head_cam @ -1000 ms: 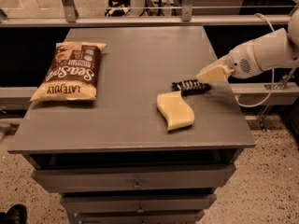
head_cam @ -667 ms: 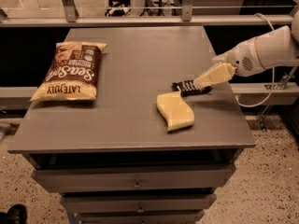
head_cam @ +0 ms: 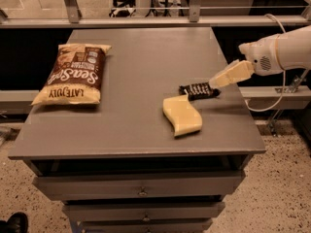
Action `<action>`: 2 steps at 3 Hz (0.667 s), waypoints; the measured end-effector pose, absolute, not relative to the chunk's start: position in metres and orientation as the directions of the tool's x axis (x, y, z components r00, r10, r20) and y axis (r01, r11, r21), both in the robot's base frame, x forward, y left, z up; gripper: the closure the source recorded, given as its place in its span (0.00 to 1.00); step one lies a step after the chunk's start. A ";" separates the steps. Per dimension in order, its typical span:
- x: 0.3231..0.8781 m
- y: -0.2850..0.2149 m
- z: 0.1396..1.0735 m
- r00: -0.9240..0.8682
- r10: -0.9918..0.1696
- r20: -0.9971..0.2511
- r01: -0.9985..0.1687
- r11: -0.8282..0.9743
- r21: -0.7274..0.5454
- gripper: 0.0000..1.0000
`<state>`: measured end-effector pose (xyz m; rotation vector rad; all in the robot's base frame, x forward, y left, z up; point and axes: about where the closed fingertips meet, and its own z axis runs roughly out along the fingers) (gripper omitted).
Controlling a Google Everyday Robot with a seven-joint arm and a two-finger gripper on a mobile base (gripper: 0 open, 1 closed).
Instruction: Move rxbar chocolate near sponge
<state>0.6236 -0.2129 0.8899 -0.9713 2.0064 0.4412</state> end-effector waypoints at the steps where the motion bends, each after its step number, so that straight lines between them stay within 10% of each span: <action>1: 0.647 -0.257 0.928 -0.201 -0.455 -0.867 -0.674 0.707 -0.215 0.00; 2: 0.647 -0.250 0.924 -0.212 -0.455 -0.865 -0.685 0.700 -0.200 0.00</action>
Offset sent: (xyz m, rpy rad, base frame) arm 0.0172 -0.0313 0.0269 -0.0027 -0.1636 -0.0692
